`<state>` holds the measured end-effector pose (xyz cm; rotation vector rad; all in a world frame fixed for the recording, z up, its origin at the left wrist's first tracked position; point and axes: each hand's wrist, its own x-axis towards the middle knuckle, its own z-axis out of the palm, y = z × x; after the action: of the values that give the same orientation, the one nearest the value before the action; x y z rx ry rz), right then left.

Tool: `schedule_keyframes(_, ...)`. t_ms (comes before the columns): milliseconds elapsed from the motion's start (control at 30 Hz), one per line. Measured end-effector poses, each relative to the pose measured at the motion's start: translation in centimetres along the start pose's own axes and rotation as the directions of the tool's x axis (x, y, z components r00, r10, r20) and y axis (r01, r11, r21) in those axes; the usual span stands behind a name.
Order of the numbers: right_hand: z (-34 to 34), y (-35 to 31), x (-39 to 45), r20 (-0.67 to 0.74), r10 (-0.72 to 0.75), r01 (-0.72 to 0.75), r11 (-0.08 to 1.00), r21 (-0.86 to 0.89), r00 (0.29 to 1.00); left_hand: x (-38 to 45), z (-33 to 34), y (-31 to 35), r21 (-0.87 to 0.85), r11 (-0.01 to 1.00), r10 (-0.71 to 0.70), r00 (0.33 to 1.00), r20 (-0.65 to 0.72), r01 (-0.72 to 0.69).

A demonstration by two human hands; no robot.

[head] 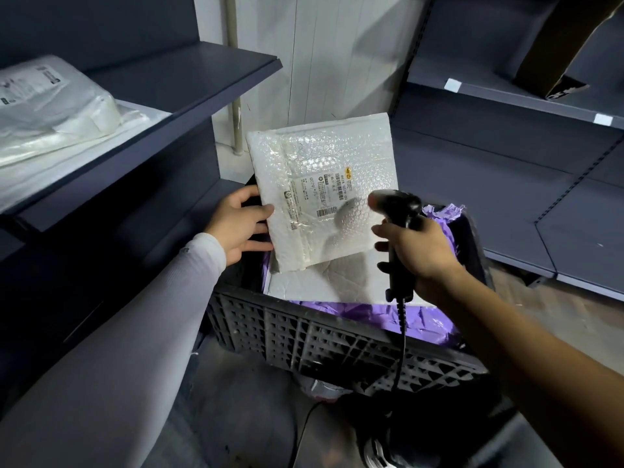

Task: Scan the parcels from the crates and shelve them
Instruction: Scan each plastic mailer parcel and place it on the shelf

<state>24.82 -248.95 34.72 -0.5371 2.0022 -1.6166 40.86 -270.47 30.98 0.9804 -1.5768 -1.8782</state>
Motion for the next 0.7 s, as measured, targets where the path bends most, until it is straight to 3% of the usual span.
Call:
schedule_keyframes(200, -1.4, -1.0, 3.3, -0.131, 0.032, -0.031, 0.999, 0.012, 0.991, -0.4, -1.1, 0.3, 0.016, 0.999, 0.029, 0.999, 0.028, -0.029)
schedule_keyframes(367, -1.6, -1.4, 4.5, -0.056, 0.089, -0.087, 0.996, 0.035, 0.994, -1.1, -1.9, 0.4, 0.033, 0.999, 0.022, 0.999, 0.036, -0.023)
schedule_keyframes(700, 2.2, -0.4, 4.7, 0.044, -0.095, 0.094, 0.995, 0.016, 0.995, -3.6, -5.0, 1.4, 0.065, 0.997, 0.060, 0.962, -0.267, -0.044)
